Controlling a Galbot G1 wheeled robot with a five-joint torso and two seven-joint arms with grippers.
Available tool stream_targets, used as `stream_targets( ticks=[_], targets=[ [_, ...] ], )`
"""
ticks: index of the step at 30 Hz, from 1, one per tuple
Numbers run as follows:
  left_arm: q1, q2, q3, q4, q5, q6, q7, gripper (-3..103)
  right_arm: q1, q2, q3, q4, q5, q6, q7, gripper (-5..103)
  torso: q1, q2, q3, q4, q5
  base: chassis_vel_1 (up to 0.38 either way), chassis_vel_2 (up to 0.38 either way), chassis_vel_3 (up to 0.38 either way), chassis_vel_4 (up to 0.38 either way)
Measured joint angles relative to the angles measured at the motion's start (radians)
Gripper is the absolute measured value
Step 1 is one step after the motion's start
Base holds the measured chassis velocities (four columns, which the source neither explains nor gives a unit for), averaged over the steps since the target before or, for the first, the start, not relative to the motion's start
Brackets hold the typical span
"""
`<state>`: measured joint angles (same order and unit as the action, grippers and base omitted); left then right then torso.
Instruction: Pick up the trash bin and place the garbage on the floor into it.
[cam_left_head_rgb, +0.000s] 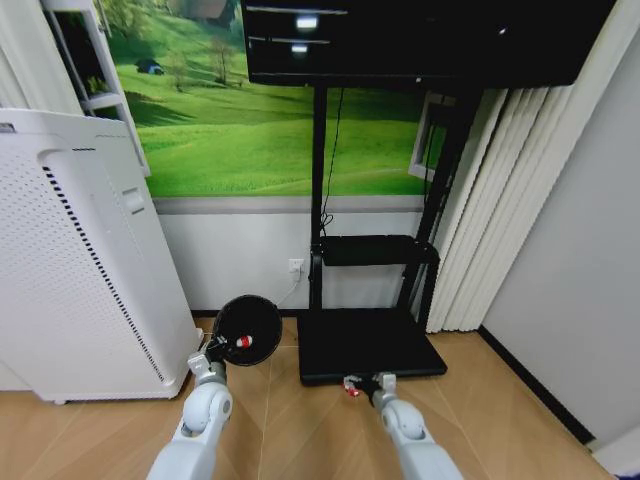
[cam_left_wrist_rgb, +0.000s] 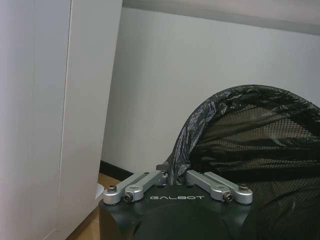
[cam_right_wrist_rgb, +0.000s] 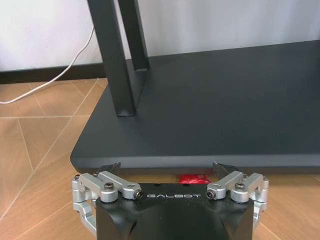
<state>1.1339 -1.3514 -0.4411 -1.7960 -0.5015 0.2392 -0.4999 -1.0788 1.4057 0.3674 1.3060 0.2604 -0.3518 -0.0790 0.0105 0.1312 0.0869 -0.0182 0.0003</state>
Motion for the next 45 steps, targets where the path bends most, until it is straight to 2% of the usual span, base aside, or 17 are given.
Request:
stream_targets(
  ticks=[4, 14, 45],
  targets=[
    [-0.006, 0.000, -0.001, 0.003, -0.005, 0.001, 0.002, 3, 0.019, 0.024, 0.001, -0.016, -0.029, -0.009, 0.005, 100, 0.000, 0.000, 0.000, 0.0001, -0.0001, 0.000, 0.000, 0.000, 0.000],
    [-0.015, -0.004, -0.002, 0.004, -0.009, 0.002, 0.008, 3, 0.020, 0.023, 0.008, -0.026, -0.087, -0.070, -0.023, 100, 0.000, 0.000, 0.000, 0.0000, -0.0002, 0.000, 0.000, 0.000, 0.000],
    [0.000, -0.016, 0.001, -0.013, -0.002, 0.003, 0.002, 3, 0.028, 0.022, 0.006, -0.053, -0.129, -0.078, -0.060, 100, 0.000, 0.000, 0.000, 0.0000, -0.0003, 0.000, 0.000, 0.000, 0.000]
  ],
)
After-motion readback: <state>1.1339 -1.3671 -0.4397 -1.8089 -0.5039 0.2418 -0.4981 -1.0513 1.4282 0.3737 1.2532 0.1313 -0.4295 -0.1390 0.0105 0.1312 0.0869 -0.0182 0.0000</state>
